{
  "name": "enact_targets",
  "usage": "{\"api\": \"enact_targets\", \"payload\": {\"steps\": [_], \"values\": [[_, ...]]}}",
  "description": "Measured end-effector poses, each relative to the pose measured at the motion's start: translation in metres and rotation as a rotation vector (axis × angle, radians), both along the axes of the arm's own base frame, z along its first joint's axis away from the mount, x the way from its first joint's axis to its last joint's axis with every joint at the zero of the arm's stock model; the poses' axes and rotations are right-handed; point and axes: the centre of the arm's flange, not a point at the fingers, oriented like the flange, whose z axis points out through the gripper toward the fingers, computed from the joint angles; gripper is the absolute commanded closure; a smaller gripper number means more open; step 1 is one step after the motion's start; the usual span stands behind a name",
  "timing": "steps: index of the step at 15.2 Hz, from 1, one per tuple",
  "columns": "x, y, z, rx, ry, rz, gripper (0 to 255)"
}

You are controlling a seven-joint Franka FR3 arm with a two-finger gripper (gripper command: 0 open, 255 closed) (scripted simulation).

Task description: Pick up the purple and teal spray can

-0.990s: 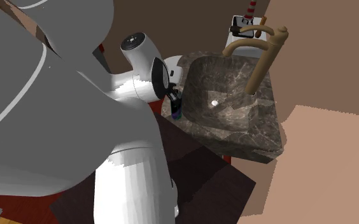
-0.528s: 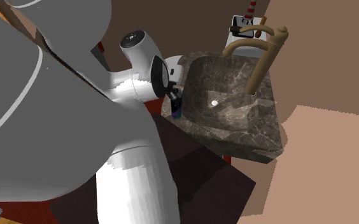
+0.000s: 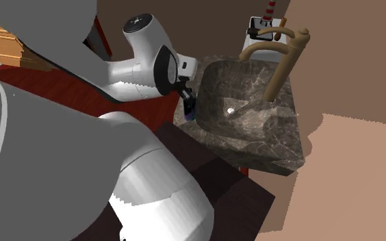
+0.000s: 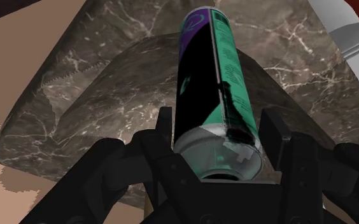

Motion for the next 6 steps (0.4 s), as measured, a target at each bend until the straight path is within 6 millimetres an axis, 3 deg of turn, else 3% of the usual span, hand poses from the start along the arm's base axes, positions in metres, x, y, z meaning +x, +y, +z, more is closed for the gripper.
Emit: {"api": "enact_targets", "payload": {"steps": [6], "values": [[-0.002,-0.001,0.03,0.002,0.001,0.001,255]]}}
